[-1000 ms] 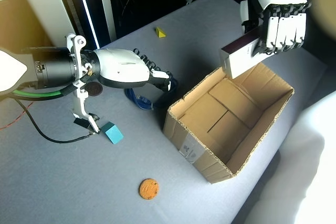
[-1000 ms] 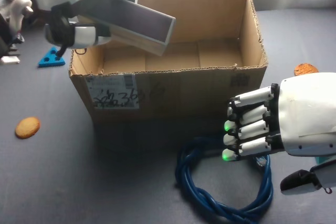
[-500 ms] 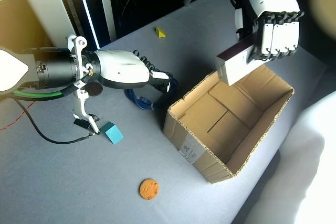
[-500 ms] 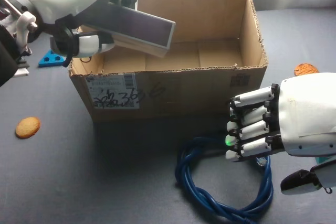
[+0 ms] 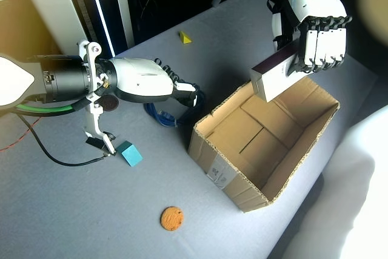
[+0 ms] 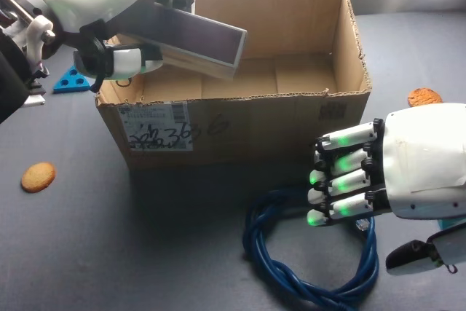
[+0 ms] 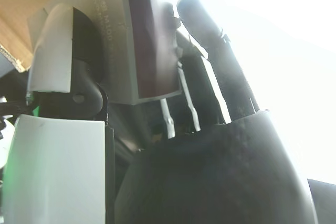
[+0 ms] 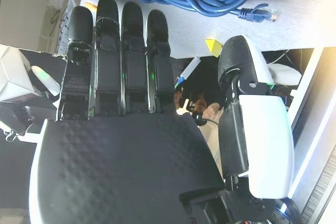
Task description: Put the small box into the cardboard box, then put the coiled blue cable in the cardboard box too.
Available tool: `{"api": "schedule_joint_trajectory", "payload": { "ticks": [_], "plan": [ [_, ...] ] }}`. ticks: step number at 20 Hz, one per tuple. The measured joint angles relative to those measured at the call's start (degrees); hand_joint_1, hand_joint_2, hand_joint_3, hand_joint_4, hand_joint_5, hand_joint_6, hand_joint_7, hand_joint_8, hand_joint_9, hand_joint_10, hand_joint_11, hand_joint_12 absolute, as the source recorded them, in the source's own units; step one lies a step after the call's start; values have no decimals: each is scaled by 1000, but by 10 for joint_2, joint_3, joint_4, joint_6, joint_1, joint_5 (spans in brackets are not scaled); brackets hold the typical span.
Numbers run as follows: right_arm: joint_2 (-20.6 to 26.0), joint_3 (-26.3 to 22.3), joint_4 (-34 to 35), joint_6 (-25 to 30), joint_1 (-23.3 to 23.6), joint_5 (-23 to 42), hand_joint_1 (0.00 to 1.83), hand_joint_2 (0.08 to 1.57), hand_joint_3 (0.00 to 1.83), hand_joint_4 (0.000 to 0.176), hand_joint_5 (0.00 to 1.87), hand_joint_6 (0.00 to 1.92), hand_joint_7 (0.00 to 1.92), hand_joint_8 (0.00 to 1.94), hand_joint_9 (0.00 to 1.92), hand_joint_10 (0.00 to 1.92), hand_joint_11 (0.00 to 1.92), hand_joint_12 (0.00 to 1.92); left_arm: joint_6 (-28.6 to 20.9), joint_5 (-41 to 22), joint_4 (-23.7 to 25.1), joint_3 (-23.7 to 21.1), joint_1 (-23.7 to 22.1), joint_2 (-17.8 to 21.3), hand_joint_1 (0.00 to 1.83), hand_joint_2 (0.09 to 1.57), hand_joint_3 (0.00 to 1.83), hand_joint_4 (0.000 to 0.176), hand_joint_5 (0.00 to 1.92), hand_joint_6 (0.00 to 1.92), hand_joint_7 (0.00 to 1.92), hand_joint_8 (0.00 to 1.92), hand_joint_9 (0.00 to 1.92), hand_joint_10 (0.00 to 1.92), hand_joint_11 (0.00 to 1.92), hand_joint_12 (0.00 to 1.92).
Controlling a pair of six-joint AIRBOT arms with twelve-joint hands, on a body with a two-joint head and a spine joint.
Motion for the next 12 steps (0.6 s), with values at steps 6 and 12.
{"api": "schedule_joint_trajectory", "payload": {
  "ticks": [6, 12],
  "plan": [
    [0, 0, -2, 0, -2, -3, 401, 1210, 0, 0, 521, 7, 558, 5, 549, 4, 164, 887, 0, -5, -3, 0, 3, 0, 979, 1103, 0, 0, 331, 1, 320, 1, 329, 21, 0, 852],
    [-4, 0, 5, -46, -13, -3, 374, 1209, 0, 0, 537, 3, 564, 2, 548, 4, 139, 936, 0, 3, -3, 0, 11, 17, 934, 1081, 0, 0, 253, 2, 240, 5, 256, 2, 0, 673]
  ]
}}
